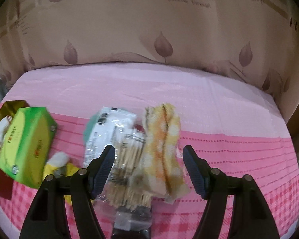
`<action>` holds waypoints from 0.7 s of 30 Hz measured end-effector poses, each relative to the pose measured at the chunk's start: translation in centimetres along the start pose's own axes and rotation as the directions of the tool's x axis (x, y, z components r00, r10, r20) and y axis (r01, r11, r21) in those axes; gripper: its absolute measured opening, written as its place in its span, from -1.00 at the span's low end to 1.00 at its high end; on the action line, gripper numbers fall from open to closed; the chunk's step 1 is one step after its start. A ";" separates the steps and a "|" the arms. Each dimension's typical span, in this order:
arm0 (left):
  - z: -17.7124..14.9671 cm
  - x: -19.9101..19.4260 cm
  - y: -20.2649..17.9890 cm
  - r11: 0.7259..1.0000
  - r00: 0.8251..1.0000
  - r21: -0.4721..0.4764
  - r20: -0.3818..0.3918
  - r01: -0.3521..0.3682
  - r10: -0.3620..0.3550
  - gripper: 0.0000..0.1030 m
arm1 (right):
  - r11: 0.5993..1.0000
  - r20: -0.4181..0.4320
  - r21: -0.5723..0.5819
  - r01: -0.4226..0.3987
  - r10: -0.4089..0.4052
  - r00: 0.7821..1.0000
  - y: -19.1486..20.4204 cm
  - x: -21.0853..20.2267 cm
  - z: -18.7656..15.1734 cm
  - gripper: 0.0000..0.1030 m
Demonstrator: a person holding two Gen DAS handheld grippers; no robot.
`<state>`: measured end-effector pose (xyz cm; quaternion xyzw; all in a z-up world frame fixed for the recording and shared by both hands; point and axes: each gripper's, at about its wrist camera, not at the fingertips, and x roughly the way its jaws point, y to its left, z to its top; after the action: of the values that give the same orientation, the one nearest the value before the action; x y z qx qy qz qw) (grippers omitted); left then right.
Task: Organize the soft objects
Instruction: 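Move the right tool to the yellow-and-pink terry towel and grasp it, then grasp the yellow plush with white fur using the left tool while the right tool holds the towel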
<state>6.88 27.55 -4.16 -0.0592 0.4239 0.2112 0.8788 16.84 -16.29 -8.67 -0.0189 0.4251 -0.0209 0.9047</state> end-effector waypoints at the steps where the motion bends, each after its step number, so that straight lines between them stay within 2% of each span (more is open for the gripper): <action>1: 0.0 0.0 -0.1 1.000 1.000 0.005 -0.001 -0.001 0.001 0.16 | 1.000 -0.004 0.000 0.011 -0.011 1.000 -0.3 0.4 0.0 0.31; 8: -0.1 0.3 -0.6 0.999 1.000 0.031 0.006 -0.009 0.009 0.16 | 0.996 -0.015 0.063 0.055 -0.055 0.998 -3.4 2.1 0.6 0.19; 13: -0.1 0.1 -0.9 0.999 0.999 0.047 0.035 -0.019 0.017 0.16 | 0.997 -0.050 0.045 0.067 -0.064 0.997 -4.1 4.2 1.0 0.11; 17: -0.2 -0.1 -1.4 0.997 0.998 0.071 0.055 -0.032 0.028 0.16 | 0.996 -0.061 0.083 0.011 -0.005 0.998 -4.4 5.1 0.4 -0.26; 21: -0.3 -0.3 -2.1 0.995 0.997 0.098 0.067 -0.034 0.027 0.16 | 0.997 -0.032 0.080 -0.015 0.018 0.999 -4.5 4.9 0.1 -0.37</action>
<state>7.36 25.49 -4.29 -0.0020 0.4056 0.2051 0.8907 19.90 -21.05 -12.12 0.0212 0.4389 -0.0308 0.8978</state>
